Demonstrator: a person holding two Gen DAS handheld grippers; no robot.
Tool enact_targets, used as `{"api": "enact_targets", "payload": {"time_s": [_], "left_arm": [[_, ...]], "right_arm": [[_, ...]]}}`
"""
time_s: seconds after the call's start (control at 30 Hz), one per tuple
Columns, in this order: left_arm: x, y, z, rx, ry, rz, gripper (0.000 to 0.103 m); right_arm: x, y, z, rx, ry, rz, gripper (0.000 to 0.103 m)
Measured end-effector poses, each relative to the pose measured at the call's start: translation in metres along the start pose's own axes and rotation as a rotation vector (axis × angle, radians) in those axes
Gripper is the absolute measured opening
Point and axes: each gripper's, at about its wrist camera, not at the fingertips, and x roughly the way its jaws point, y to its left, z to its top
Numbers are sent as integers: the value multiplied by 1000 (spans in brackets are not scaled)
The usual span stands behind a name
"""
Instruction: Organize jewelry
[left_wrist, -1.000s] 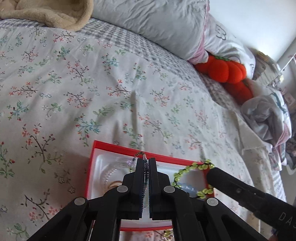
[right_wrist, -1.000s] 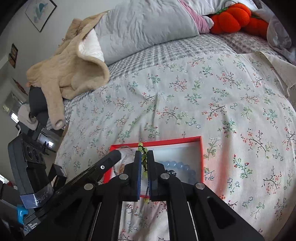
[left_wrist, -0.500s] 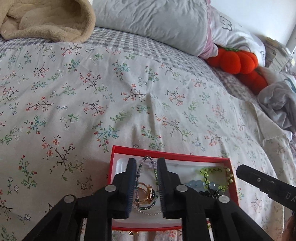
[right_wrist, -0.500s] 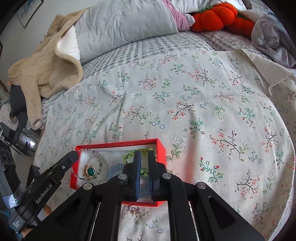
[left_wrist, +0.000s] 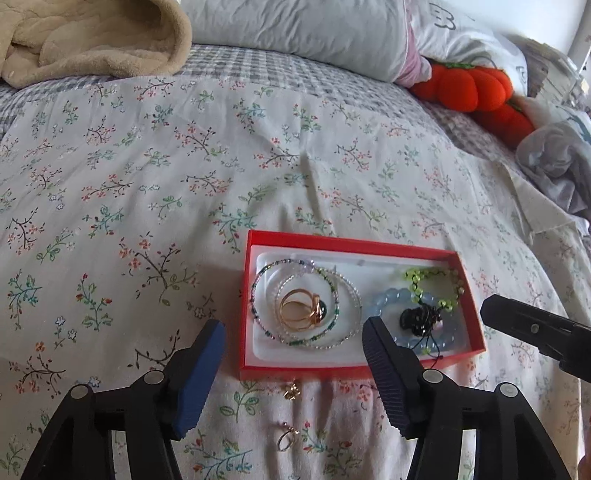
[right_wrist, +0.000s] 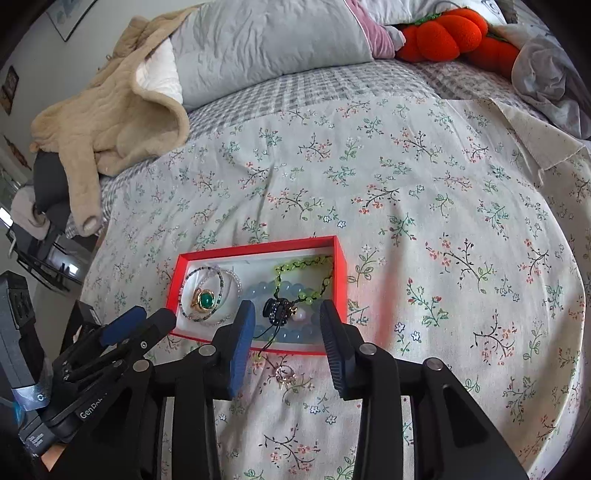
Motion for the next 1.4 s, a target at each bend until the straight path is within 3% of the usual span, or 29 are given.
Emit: {"api": "enact_targets", "payload": {"time_s": [0.37,0.53,0.8,1.0,1.13,1.2,1.27,1.4], "left_arm": [[1,12,-34,58,38,58,81],[11,23,-61,105,52,95,83],[17,38,-101,154,63,66,83],[16,32,-110,252,47,65,83],[19,26,-106,281,59,10,82],[21,22,-103,292,64,-20,78],[22,16,-100,310,66,-37,62],[27,8,-93,317,76,-72,44]], "right_arm": [[-5,-3,-27,-42,24,-32,67],[8,-11,-50,-92,73,-92,68],[27,-16,-81,-213,114,-146,68],[44,-18,-100,-280,147,-167,68],[51,-13,-103,-350,125,-193,77],[53,-11,-102,-357,123,-197,78],[55,-12,-99,-345,126,-195,80],[58,-9,-95,-337,129,-198,81]]}}
